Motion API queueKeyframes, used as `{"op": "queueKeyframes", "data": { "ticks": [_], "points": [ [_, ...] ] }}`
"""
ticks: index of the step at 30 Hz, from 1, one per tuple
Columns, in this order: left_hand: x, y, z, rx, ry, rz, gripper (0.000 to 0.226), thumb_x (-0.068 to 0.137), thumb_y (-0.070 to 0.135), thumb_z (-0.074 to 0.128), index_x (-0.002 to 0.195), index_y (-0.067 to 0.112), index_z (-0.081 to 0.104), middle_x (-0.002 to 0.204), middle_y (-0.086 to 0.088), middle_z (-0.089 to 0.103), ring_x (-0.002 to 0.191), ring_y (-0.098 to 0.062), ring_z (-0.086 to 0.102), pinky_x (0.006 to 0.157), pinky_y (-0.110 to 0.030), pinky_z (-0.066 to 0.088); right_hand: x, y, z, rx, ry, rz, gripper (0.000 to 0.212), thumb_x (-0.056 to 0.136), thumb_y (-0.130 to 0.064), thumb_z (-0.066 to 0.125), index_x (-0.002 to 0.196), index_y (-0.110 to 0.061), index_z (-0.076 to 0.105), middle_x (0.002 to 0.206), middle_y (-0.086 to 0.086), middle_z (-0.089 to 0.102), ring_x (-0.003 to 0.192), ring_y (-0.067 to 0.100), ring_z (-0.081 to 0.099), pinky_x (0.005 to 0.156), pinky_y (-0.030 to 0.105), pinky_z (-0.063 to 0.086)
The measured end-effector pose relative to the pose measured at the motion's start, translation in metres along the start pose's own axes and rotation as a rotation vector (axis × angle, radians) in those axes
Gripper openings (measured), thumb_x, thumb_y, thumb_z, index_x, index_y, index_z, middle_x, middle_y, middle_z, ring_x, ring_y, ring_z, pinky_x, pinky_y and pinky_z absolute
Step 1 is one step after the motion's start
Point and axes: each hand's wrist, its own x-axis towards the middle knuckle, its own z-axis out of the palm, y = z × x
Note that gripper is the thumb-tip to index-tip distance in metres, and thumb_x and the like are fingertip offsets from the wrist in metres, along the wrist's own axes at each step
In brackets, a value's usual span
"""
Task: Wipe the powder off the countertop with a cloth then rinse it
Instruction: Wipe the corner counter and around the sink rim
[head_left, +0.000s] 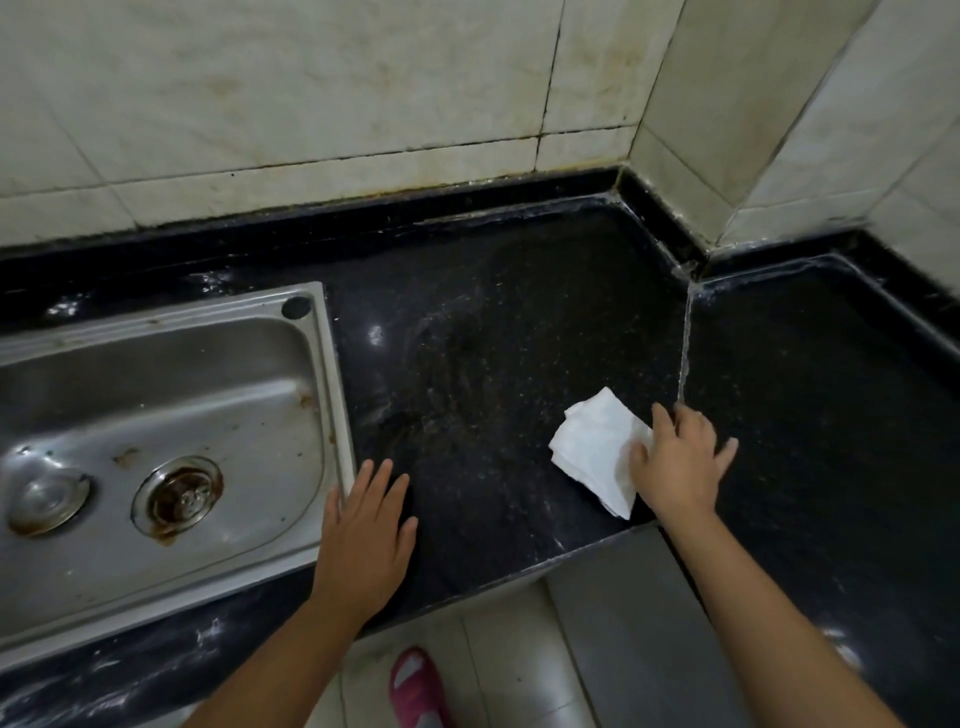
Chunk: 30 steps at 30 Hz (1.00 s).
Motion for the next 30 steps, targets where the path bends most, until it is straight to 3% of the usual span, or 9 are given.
{"op": "queueKeyframes", "data": {
  "ticks": [4,8,13,15,17,21,26,28,30],
  "points": [
    [0.007,0.006,-0.005,0.002,-0.022,0.013,0.052,0.092,0.035,0.026,0.104,0.006,0.067,0.113,-0.013,0.065,0.106,-0.032,0.061,0.084,-0.049,0.042,-0.005,-0.010,0.012,0.069,0.002,-0.301,0.061,0.087,-0.038,0.026,0.127,-0.002,0.053,0.140,0.022,0.042,0.133,0.041,0.032,0.107,0.058,0.022],
    [0.023,0.002,-0.007,-0.065,0.027,0.009,0.055,0.085,0.036,0.029,0.115,0.004,0.062,0.125,-0.016,0.058,0.119,-0.034,0.050,0.093,-0.051,0.033,0.009,-0.019,0.032,-0.005,-0.276,-0.298,0.053,0.098,-0.045,0.012,0.148,-0.029,0.006,0.157,0.001,-0.005,0.144,0.024,-0.008,0.115,0.044,-0.001],
    [0.055,-0.025,-0.014,-0.147,0.122,-0.133,0.050,0.099,0.034,0.025,0.146,0.017,0.019,0.155,-0.004,0.005,0.143,-0.020,-0.003,0.113,-0.039,0.000,0.043,-0.054,0.035,-0.072,-0.314,-0.200,0.050,0.099,-0.044,0.010,0.146,-0.037,-0.002,0.156,-0.005,-0.014,0.141,0.031,-0.020,0.111,0.055,-0.010],
    [0.065,-0.036,-0.014,-0.174,0.133,-0.166,0.050,0.099,0.029,0.028,0.146,0.018,0.017,0.156,-0.004,0.004,0.143,-0.019,-0.004,0.113,-0.039,-0.001,0.033,-0.099,0.054,-0.145,-0.259,-0.414,0.055,0.095,-0.048,0.005,0.147,-0.034,0.009,0.158,-0.001,0.000,0.142,0.039,-0.005,0.109,0.063,0.004],
    [0.072,-0.045,-0.014,-0.186,0.114,-0.195,0.049,0.099,0.029,0.028,0.146,0.018,0.018,0.156,-0.003,0.006,0.143,-0.019,-0.003,0.113,-0.040,0.001,-0.013,-0.137,0.070,-0.160,-0.151,-0.618,0.062,0.092,-0.047,0.004,0.135,-0.031,0.045,0.146,0.003,0.040,0.133,0.042,0.030,0.102,0.063,0.026],
    [0.086,-0.052,-0.016,-0.176,0.058,-0.173,0.050,0.099,0.030,0.027,0.146,0.016,0.018,0.156,-0.005,0.006,0.143,-0.021,-0.001,0.113,-0.042,0.005,-0.111,-0.112,0.084,-0.034,-0.266,-0.739,0.049,0.099,-0.042,0.003,0.131,-0.037,0.039,0.141,-0.007,0.037,0.130,0.030,0.030,0.107,0.047,0.009],
    [0.102,-0.048,-0.016,-0.212,0.021,-0.128,0.052,0.099,0.031,0.028,0.146,0.012,0.016,0.156,-0.007,0.001,0.143,-0.022,-0.005,0.113,-0.043,0.002,-0.069,-0.027,0.055,-0.135,-0.164,-0.329,0.062,0.093,-0.055,-0.006,0.147,-0.033,0.013,0.157,-0.004,0.004,0.138,0.030,0.017,0.107,0.059,0.019],
    [0.104,-0.048,-0.014,-0.234,0.030,-0.119,0.052,0.099,0.031,0.027,0.146,0.013,0.017,0.156,-0.007,0.000,0.142,-0.022,-0.007,0.113,-0.043,0.000,-0.029,-0.044,0.054,-0.118,-0.262,-0.074,0.070,0.085,-0.062,-0.013,0.147,-0.032,-0.001,0.157,-0.002,-0.008,0.143,0.032,-0.007,0.111,0.061,0.004],
    [0.105,-0.050,-0.009,-0.252,0.040,-0.116,0.053,0.098,0.035,0.021,0.146,0.013,0.018,0.155,-0.007,0.002,0.143,-0.022,-0.007,0.113,-0.042,-0.002,-0.009,-0.093,0.064,-0.089,-0.250,-0.101,0.077,0.080,-0.060,-0.019,0.148,-0.028,0.000,0.157,0.004,-0.001,0.142,0.039,-0.002,0.109,0.061,0.000]
  ]
}}
